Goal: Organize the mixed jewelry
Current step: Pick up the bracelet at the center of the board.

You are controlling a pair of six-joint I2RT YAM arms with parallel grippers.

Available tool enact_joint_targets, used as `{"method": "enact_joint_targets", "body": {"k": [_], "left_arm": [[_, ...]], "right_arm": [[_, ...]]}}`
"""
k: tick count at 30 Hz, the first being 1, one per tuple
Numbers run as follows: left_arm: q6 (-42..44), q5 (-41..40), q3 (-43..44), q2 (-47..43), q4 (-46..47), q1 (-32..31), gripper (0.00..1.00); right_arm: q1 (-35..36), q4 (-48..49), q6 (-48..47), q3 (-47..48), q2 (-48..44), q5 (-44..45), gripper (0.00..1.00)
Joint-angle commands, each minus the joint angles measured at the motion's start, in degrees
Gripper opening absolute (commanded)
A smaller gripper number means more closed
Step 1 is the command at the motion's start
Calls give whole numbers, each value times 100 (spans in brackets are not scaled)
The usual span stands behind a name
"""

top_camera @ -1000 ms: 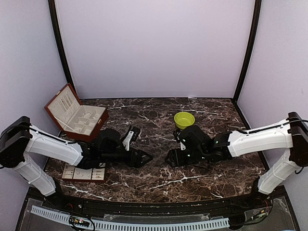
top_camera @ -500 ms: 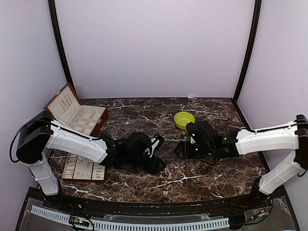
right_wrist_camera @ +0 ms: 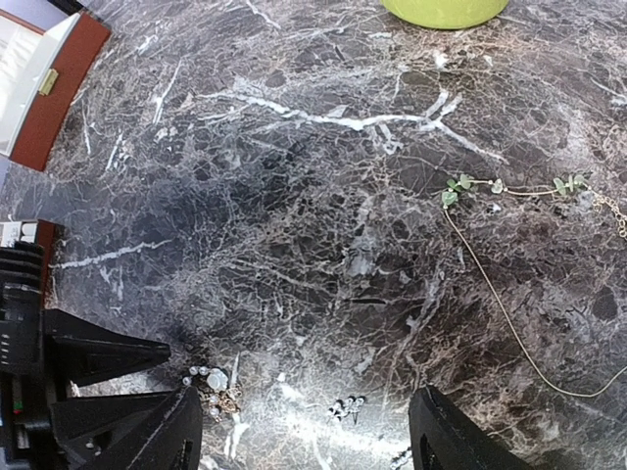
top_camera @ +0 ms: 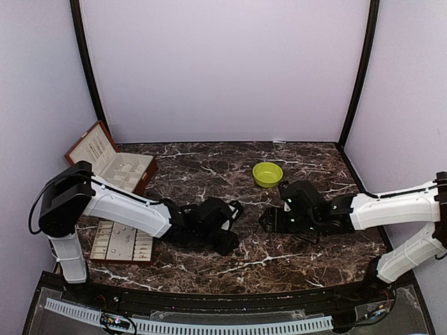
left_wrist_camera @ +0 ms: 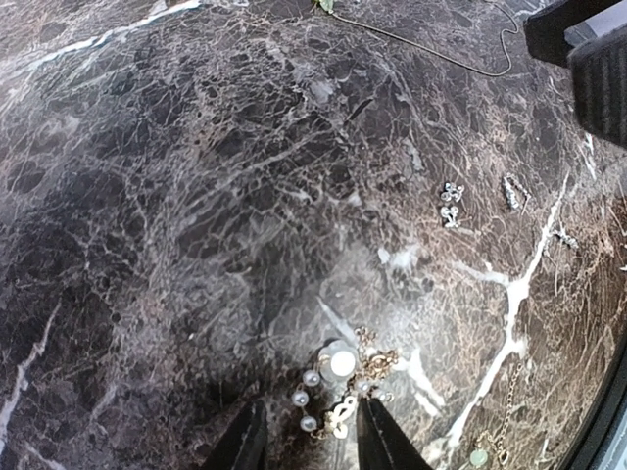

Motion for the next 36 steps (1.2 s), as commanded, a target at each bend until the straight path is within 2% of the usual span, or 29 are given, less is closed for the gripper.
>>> {"method": "enact_joint_targets", "body": {"k": [1, 8, 19, 23, 28, 36], "left_arm": [[88, -266, 218, 56, -251, -40, 31], [99, -451, 335, 197, -483, -48, 24], [264, -371, 376, 340, -358, -145, 24], [354, -584, 557, 505, -652, -188, 23], [366, -797, 747, 653, -1023, -215, 13], [309, -910, 738, 661, -1252, -312, 13]], "right_arm": [[-44, 292, 124, -97, -116, 85, 74], [-45, 424, 253, -263, -143, 38, 74], [-44, 421, 294, -297, -203, 87, 75], [-44, 425, 303, -299, -222, 117, 75], [-44, 425, 325, -322, -271, 148, 75], [-44, 441, 381, -438, -427, 211, 75]]}}
